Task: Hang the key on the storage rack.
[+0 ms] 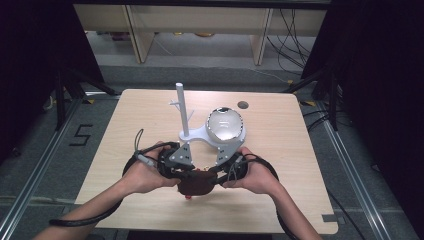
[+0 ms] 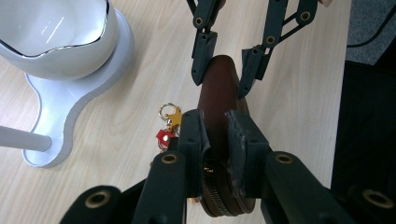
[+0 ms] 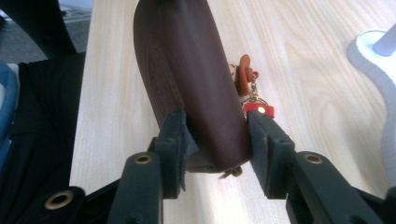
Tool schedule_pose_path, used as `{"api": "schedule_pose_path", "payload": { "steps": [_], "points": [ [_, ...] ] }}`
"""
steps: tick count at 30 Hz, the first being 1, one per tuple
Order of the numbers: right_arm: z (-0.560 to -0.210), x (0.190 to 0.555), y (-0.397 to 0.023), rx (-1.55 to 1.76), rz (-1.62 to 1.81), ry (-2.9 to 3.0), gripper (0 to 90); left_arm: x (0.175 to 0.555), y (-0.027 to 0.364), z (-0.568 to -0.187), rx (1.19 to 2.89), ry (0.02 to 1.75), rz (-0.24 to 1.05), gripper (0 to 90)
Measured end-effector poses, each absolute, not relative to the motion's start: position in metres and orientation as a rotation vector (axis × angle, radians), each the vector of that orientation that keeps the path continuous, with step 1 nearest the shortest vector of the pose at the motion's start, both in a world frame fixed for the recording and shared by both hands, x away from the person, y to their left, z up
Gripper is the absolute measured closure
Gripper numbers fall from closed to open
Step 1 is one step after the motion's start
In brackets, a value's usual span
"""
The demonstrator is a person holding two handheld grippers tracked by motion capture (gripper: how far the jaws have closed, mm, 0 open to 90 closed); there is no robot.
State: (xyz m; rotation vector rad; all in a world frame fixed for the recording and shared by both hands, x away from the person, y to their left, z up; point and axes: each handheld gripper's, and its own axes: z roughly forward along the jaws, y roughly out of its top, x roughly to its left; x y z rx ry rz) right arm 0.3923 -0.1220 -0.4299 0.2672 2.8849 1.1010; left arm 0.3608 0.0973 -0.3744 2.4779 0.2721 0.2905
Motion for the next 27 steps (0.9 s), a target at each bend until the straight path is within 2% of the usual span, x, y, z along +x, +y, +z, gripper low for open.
{"api": "schedule_pose_path", "payload": {
  "steps": [2,3,7,10,11,13,15,27],
  "points": [
    [-0.427,0.391,-0.122,0.224,1.076,2.855,66.3,0.361,0.098,-0.374,2.470,0.261,0.336,74.6],
    [-0.426,0.386,-0.122,0.307,1.063,2.881,69.1,0.363,0.099,-0.373,2.458,0.259,0.360,74.6],
    [-0.421,0.387,-0.122,0.278,1.069,2.836,69.9,0.367,0.104,-0.372,2.396,0.261,0.336,70.9],
    [-0.419,0.387,-0.124,0.310,1.054,2.832,69.9,0.367,0.106,-0.372,2.374,0.254,0.337,53.7],
    [-0.418,0.389,-0.124,0.311,1.043,2.824,69.9,0.367,0.109,-0.372,2.349,0.271,0.348,53.7],
    [-0.416,0.391,-0.131,0.383,0.999,2.808,69.9,0.367,0.117,-0.373,2.322,0.304,0.360,42.4],
    [-0.413,0.393,-0.136,0.416,0.958,2.794,69.8,0.367,0.125,-0.375,2.321,0.327,0.367,38.5],
    [-0.388,0.405,-0.162,0.565,0.644,2.862,69.4,0.367,0.166,-0.397,2.292,0.483,0.357,34.7]
  ]
}}
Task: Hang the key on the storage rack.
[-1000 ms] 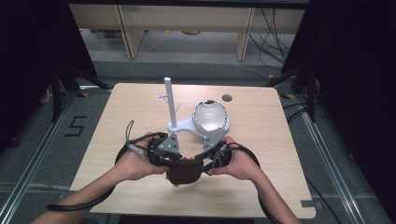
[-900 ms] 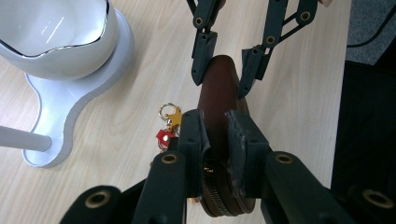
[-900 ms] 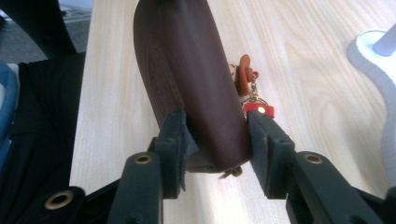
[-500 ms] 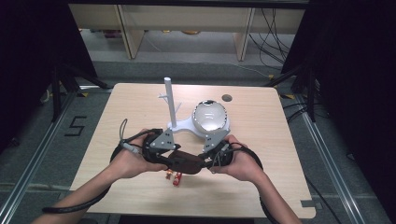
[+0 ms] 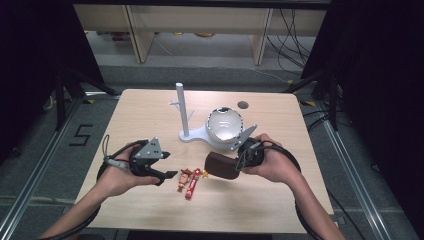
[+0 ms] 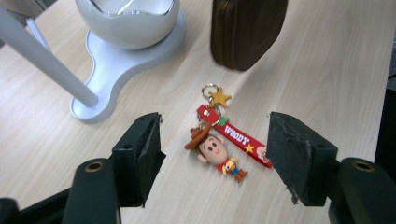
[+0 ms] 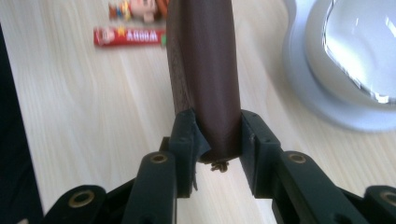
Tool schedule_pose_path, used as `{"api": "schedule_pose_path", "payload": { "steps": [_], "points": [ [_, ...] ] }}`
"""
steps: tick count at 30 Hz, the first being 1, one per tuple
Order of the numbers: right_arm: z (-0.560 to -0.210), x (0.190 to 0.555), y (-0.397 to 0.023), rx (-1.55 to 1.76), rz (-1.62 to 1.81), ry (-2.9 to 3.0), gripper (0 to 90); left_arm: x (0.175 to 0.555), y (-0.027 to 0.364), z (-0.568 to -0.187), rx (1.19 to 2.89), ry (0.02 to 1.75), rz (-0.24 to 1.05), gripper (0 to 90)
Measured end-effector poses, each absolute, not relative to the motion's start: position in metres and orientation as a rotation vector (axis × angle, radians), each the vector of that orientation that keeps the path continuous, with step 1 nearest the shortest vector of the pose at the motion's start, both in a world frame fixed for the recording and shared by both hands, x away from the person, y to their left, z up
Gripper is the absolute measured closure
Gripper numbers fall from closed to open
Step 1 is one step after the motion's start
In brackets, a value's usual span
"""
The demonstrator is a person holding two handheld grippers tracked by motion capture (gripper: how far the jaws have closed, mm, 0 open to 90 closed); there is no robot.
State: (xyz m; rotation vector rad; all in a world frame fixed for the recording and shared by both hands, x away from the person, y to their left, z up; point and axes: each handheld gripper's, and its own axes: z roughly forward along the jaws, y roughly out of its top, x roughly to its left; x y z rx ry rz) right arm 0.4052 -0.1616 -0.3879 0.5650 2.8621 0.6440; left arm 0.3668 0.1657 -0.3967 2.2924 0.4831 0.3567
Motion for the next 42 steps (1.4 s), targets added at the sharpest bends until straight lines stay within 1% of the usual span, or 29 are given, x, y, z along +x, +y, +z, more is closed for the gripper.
{"api": "schedule_pose_path", "payload": {
  "steps": [3,4,6,10,12,14,16,19,28,30,31,37,42],
  "points": [
    [-0.384,0.408,-0.166,0.576,0.565,2.881,69.3,0.367,0.168,-0.403,2.284,0.503,0.334,34.3],
    [-0.382,0.410,-0.168,0.570,0.555,2.877,69.3,0.366,0.170,-0.411,2.264,0.529,0.321,34.2],
    [-0.381,0.412,-0.169,0.556,0.551,2.879,69.2,0.366,0.171,-0.412,2.278,0.522,0.315,34.1],
    [-0.379,0.417,-0.174,0.574,0.546,2.851,69.1,0.364,0.175,-0.427,2.243,0.584,0.307,33.7],
    [-0.379,0.417,-0.175,0.584,0.544,2.845,69.1,0.365,0.177,-0.431,2.253,0.577,0.312,33.6],
    [-0.378,0.418,-0.177,0.575,0.543,2.835,69.1,0.363,0.180,-0.439,2.232,0.623,0.304,33.3],
    [-0.376,0.417,-0.179,0.611,0.544,2.824,69.1,0.363,0.184,-0.444,2.233,0.636,0.296,32.9],
    [-0.374,0.420,-0.180,0.578,0.553,2.812,69.1,0.362,0.188,-0.450,2.226,0.668,0.279,31.8],
    [-0.366,0.424,-0.183,0.588,0.546,2.793,69.0,0.358,0.199,-0.464,2.175,0.756,0.248,31.3],
    [-0.365,0.426,-0.183,0.575,0.542,2.788,68.9,0.358,0.200,-0.465,2.181,0.750,0.249,31.2],
    [-0.364,0.428,-0.183,0.555,0.540,2.785,69.0,0.356,0.200,-0.468,2.153,0.778,0.243,31.3],
    [-0.359,0.434,-0.183,0.559,0.540,2.770,69.0,0.357,0.202,-0.470,2.174,0.767,0.248,31.3],
    [-0.354,0.438,-0.185,0.531,0.536,2.753,68.9,0.355,0.200,-0.472,2.151,0.783,0.235,31.3]
  ]
}}
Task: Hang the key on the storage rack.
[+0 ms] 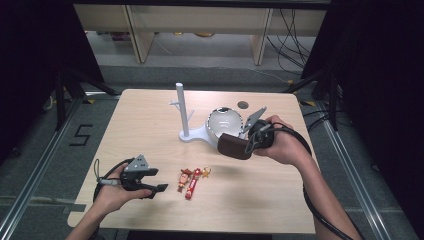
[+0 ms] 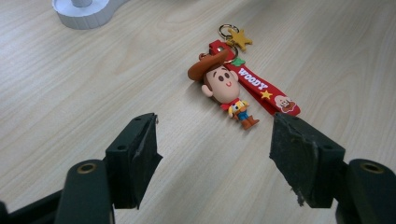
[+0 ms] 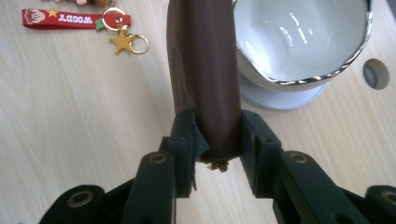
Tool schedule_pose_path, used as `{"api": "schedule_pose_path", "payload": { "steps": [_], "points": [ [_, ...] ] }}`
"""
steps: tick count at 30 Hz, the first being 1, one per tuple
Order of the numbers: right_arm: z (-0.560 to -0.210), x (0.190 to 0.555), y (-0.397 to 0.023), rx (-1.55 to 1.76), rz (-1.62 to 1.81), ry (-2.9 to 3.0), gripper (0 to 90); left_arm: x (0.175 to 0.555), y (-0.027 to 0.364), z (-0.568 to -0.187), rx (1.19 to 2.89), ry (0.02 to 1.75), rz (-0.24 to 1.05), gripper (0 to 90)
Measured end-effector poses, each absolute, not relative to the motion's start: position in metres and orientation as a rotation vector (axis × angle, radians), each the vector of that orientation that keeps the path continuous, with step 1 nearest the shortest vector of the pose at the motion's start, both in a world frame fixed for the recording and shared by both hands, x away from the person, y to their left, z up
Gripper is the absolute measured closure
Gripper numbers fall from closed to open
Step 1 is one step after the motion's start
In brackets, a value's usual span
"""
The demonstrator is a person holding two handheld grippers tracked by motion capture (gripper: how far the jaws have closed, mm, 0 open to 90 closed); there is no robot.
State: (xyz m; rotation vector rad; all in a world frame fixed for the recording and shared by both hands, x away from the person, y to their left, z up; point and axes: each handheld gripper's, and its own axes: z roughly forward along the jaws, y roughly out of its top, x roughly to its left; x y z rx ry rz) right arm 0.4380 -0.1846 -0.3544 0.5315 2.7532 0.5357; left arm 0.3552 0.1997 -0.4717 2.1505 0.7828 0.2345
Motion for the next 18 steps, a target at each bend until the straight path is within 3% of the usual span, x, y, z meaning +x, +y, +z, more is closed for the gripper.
{"api": "schedule_pose_path", "payload": {
  "steps": [18],
  "points": [
    [-0.339,0.458,-0.182,0.504,0.534,2.692,68.9,0.355,0.196,-0.474,2.156,0.769,0.212,30.9]
  ]
}}
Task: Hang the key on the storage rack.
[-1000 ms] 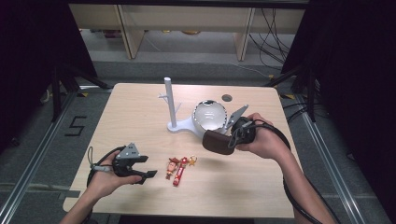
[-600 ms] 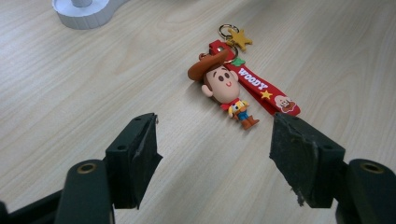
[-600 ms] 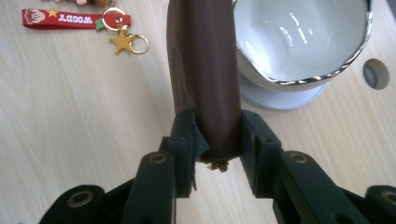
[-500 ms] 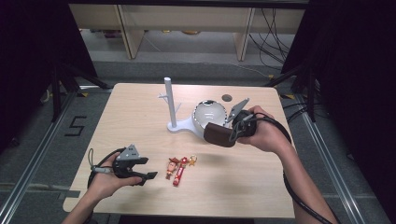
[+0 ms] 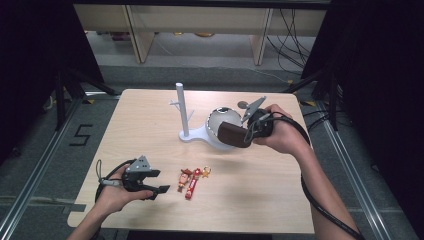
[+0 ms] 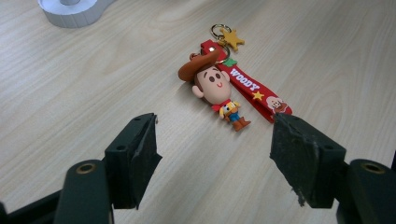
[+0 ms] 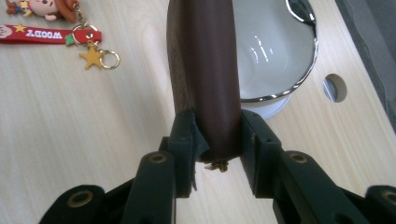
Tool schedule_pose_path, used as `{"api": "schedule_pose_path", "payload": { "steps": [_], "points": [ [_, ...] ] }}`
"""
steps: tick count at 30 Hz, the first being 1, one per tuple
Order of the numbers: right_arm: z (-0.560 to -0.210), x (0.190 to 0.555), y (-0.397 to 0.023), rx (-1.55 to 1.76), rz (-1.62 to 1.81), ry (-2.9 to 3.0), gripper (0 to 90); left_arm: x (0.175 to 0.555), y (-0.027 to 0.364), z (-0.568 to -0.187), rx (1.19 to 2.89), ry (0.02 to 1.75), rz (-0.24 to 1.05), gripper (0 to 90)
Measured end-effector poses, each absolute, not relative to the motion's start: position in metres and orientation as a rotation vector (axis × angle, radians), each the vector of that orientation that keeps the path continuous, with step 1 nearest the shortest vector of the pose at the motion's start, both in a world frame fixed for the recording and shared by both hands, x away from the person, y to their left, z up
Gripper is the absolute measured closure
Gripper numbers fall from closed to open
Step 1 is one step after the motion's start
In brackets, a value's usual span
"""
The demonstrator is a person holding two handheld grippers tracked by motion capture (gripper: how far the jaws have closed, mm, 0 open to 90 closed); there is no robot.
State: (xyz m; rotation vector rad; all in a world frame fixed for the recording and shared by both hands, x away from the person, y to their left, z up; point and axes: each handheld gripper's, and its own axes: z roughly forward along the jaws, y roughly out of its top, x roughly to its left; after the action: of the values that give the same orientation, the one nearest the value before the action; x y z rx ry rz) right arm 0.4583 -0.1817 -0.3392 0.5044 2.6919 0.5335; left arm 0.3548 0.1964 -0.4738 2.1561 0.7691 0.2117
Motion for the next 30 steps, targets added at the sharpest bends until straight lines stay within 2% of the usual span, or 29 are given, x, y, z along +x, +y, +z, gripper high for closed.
{"api": "schedule_pose_path", "payload": {
  "steps": [30],
  "points": [
    [-0.346,0.501,-0.157,0.452,0.469,2.628,68.9,0.353,0.198,-0.477,2.143,0.785,0.198,30.2]
  ]
}}
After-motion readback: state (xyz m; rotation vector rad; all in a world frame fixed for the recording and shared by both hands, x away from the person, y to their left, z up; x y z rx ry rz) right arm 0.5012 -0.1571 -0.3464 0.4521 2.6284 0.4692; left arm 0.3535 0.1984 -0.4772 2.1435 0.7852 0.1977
